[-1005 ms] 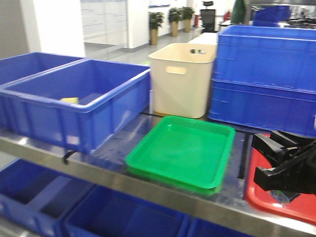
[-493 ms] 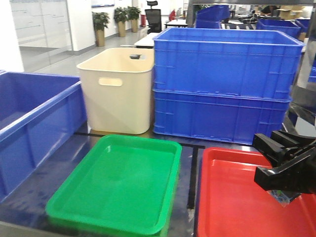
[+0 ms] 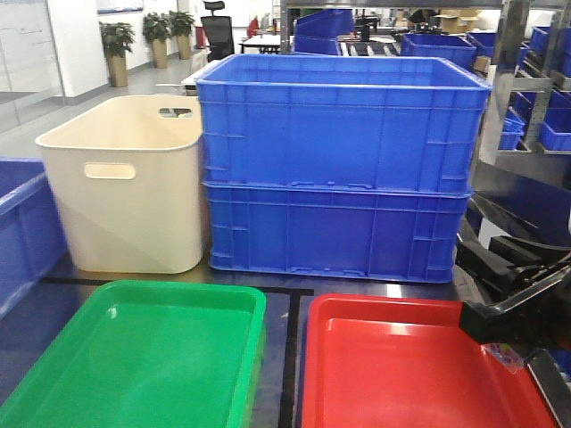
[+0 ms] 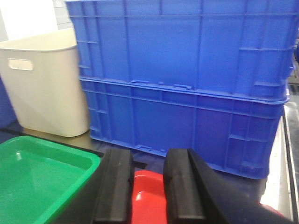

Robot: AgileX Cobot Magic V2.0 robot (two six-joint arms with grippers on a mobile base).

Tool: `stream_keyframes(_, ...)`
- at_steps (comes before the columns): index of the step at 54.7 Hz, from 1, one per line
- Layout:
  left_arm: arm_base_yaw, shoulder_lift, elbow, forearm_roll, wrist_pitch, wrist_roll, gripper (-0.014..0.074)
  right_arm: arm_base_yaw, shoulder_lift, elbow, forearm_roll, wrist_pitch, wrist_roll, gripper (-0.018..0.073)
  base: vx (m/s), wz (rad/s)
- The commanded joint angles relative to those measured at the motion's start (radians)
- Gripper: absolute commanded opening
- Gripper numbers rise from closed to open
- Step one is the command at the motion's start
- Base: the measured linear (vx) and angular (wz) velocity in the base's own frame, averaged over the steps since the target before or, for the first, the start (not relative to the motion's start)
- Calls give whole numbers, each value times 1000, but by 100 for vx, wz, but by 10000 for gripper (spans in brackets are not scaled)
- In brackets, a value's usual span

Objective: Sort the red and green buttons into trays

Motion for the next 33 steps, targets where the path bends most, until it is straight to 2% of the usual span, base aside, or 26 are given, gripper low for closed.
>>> stream_keyframes(1,-9,-13,-36,-5,-90,-9,-6,-1,-20,-39,0,-90,-7,-9,14,-19)
stream_keyframes(33,-9,-13,-36,-5,-90,-9,-6,-1,-20,-39,0,-90,-7,-9,9,-14)
